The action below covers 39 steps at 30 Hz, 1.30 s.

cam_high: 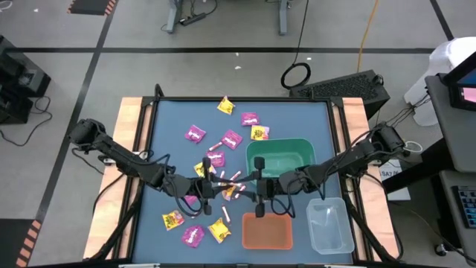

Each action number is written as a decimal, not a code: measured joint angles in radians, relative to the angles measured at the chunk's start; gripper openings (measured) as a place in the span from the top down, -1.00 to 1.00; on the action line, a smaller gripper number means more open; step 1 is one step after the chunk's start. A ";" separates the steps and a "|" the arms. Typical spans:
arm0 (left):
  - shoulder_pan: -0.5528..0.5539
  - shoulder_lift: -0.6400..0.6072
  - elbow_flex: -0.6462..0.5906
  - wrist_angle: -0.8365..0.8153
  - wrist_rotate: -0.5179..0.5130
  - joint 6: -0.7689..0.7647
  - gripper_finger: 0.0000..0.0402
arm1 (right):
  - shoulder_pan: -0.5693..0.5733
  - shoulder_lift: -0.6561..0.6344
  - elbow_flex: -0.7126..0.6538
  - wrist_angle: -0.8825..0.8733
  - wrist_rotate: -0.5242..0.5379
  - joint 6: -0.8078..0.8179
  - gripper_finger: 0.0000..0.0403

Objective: Sort candy
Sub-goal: Put the white candy into the orange bin

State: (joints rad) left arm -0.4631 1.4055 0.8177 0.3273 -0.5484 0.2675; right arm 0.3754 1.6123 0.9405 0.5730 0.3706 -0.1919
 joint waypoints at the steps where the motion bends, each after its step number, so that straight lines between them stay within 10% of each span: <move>1: 0.000 0.000 0.000 0.000 0.001 0.000 0.72 | 0.000 0.000 0.000 0.000 0.000 -0.002 0.43; 15: -0.003 0.000 0.000 -0.001 0.050 -0.052 0.66 | 0.001 0.000 0.000 -0.006 -0.005 -0.022 0.87; 28: -0.036 0.000 0.001 0.002 0.012 -0.079 -0.16 | 0.065 -0.098 0.000 -0.119 -0.005 -0.025 0.77; 39: -0.038 0.000 0.001 -0.004 0.009 -0.079 -0.30 | 0.186 -0.214 0.000 -0.154 0.198 -0.482 0.78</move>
State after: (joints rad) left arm -0.5007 1.4055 0.8188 0.3234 -0.5392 0.1883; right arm 0.5615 1.3984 0.9405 0.4186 0.5689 -0.6736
